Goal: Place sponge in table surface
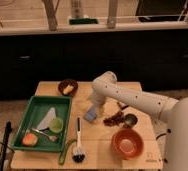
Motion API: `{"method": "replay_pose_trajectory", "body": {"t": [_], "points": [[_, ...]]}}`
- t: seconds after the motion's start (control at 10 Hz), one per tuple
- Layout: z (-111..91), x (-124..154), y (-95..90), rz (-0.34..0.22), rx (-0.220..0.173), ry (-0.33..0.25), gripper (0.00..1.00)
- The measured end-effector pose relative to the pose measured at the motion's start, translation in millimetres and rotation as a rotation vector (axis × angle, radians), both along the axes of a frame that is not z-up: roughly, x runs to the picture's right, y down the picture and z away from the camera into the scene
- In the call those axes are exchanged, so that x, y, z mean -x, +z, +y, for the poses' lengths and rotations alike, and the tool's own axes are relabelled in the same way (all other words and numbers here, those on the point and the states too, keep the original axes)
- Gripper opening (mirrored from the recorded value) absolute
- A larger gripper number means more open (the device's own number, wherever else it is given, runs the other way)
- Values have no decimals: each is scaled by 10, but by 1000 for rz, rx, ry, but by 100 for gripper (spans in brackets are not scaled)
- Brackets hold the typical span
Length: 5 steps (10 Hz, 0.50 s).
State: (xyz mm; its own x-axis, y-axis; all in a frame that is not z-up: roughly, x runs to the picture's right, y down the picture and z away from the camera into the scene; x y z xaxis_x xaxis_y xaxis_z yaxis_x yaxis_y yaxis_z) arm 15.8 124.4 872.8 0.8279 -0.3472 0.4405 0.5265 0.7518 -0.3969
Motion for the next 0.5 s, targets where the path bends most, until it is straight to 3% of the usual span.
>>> {"method": "replay_pose_trajectory", "body": {"t": [0.5], "points": [[210, 80, 228, -12, 39, -37, 76]]}}
